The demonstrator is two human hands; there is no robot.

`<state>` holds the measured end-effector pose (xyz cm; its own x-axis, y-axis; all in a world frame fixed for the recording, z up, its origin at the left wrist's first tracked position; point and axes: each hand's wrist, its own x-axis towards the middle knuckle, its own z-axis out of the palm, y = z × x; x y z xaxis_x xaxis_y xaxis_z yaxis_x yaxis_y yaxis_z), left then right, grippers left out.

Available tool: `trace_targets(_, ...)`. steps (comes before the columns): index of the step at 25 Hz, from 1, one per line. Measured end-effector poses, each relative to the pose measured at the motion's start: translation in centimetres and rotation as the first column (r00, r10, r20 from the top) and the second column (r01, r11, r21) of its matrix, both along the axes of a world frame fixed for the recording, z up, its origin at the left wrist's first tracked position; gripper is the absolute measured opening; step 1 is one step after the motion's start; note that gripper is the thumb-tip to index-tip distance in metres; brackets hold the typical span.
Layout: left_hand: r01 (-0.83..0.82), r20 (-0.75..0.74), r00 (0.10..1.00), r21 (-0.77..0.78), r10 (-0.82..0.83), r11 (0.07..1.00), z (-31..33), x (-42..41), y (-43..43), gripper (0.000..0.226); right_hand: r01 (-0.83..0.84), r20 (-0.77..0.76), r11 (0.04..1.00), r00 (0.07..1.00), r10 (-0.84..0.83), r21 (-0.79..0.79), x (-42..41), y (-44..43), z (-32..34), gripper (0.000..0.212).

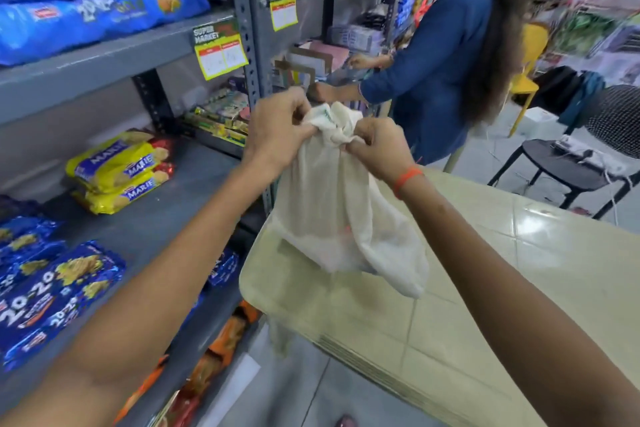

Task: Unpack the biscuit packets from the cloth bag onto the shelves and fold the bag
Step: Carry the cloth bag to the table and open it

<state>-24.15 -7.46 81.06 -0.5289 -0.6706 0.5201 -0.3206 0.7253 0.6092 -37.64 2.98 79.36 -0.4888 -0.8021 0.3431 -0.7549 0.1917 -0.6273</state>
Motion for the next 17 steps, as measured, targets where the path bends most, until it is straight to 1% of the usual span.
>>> trace_targets(1,0.007,0.016,1.0,0.012,-0.007,1.0,-2.0,-0.6,0.2,0.012,0.004,-0.014,1.0,1.0,-0.004,0.028,-0.8,0.1,-1.8,0.038)
trace_targets(3,0.01,0.079,0.997,0.07,-0.016,0.998,-6.4,-1.5,0.7,0.013,0.01,0.032,0.997,0.999,-0.012,0.076,-2.0,0.5,-5.9,0.027)
trace_targets(5,-0.02,0.19,0.982,0.094,0.002,0.995,-11.1,-2.0,0.9,0.019,-0.012,0.112,0.993,0.994,-0.002,0.118,-2.8,0.6,-9.9,0.018)
trace_targets(7,-0.026,0.324,0.946,0.058,0.006,0.998,-15.7,-2.4,0.9,0.023,-0.008,0.164,0.979,0.986,-0.026,0.203,-3.1,0.7,-13.5,0.011)
trace_targets(9,0.023,0.496,0.867,0.038,-0.039,0.999,-19.8,-2.3,0.7,0.012,-0.039,0.178,0.929,0.984,-0.029,0.367,-3.3,0.8,-16.9,0.013)
trace_targets(10,0.04,0.578,0.813,0.05,-0.062,0.998,-21.6,-2.2,0.4,0.014,-0.064,0.187,0.881,0.982,-0.027,0.468,-3.4,0.9,-18.6,0.015)
trace_targets(11,0.052,0.644,0.76,0.071,-0.086,0.996,-23.0,-2.1,0.2,0.022,-0.078,0.184,0.831,0.983,-0.03,0.551,-3.6,1.0,-19.7,0.019)
trace_targets(12,0.048,0.658,0.745,0.11,-0.109,0.993,-23.8,-1.8,0.0,0.03,-0.077,0.172,0.803,0.985,-0.033,0.592,-3.8,1.2,-20.2,0.022)
trace_targets(13,0.041,0.645,0.755,0.139,-0.121,0.989,-24.4,-1.6,-0.1,0.037,-0.06,0.15,0.812,0.988,-0.035,0.581,-4.3,1.2,-20.4,0.026)
trace_targets(14,0.034,0.623,0.774,0.142,-0.116,0.989,-24.7,-1.4,-0.1,0.045,-0.038,0.107,0.846,0.994,-0.022,0.532,-4.6,1.2,-20.3,0.032)
trace_targets(15,0.036,0.6,0.794,0.112,-0.096,0.993,-24.9,-1.3,-0.1,0.05,-0.048,0.042,0.882,0.999,0.032,0.47,-4.9,1.1,-20.2,0.042)
trace_targets(16,0.05,0.574,0.814,0.076,-0.085,0.996,-24.9,-1.4,0.0,0.053,-0.09,-0.037,0.898,0.992,0.118,0.431,-5.1,1.0,-20.0,0.053)
trace_targets(17,0.068,0.531,0.844,0.036,-0.077,0.997,-25.1,-1.5,0.0,0.053,-0.136,-0.125,0.892,0.97,0.208,0.431,-5.0,0.8,-19.9,0.058)
